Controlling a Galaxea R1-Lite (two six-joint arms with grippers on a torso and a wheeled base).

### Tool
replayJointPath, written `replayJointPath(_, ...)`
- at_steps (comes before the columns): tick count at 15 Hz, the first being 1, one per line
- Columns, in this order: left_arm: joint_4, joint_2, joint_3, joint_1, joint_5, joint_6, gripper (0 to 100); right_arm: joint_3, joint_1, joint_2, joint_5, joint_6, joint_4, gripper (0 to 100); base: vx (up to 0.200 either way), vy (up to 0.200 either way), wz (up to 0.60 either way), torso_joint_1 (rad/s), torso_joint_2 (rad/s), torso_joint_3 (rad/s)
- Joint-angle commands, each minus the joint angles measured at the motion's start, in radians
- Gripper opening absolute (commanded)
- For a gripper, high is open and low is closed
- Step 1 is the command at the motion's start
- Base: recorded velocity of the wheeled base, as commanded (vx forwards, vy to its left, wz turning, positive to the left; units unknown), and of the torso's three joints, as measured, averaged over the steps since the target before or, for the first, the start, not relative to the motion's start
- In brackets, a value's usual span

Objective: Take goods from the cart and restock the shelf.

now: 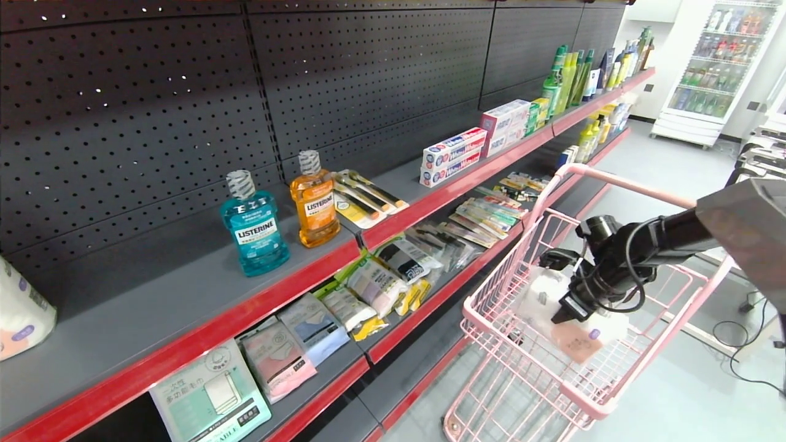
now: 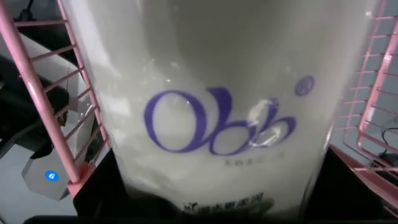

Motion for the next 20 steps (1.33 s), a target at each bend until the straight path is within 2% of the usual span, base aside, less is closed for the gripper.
replayJointPath(1, 0.000, 0.001, 0.000, 0.000, 0.000, 0.000, 100, 0.033, -0.050, -0.157, 0.002, 0.001, -0.003, 0, 0.000, 0.000, 0.00, 0.000, 0.00, 0.000)
replayJointPath(4, 0.000, 0.001, 0.000, 0.000, 0.000, 0.000, 100, 0.087, -0.066, -0.298, 0.008, 0.032, -0.004, 0, 0.000, 0.000, 0.00, 0.000, 0.00, 0.000)
replayJointPath(12, 0.001, 0.001, 0.000, 0.000, 0.000, -0.003, 100, 0.260, -0.032, -0.898, 0.157, 0.177, -0.034, 0, 0.000, 0.000, 0.00, 0.000, 0.00, 0.000)
replayJointPath(14, 0.001, 0.001, 0.000, 0.000, 0.000, -0.003, 100, 0.341, -0.017, -1.034, 0.162, 0.223, -0.121, 0, 0.000, 0.000, 0.00, 0.000, 0.00, 0.000)
replayJointPath(17, 0.001, 0.001, 0.000, 0.000, 0.000, -0.003, 100, 0.499, -0.020, -1.186, 0.157, 0.311, -0.356, 0, 0.000, 0.000, 0.00, 0.000, 0.00, 0.000)
replayJointPath(18, 0.001, 0.001, 0.000, 0.000, 0.000, -0.003, 100, 0.527, -0.018, -1.212, 0.157, 0.334, -0.379, 0, 0.000, 0.000, 0.00, 0.000, 0.00, 0.000)
replayJointPath(19, 0.001, 0.001, 0.000, 0.000, 0.000, -0.003, 100, 0.630, -0.017, -1.324, 0.159, 0.377, -0.405, 0, 0.000, 0.000, 0.00, 0.000, 0.00, 0.000)
replayJointPath(20, 0.001, 0.001, 0.000, 0.000, 0.000, -0.003, 100, 0.630, -0.017, -1.324, 0.159, 0.377, -0.405, 0, 0.000, 0.000, 0.00, 0.000, 0.00, 0.000)
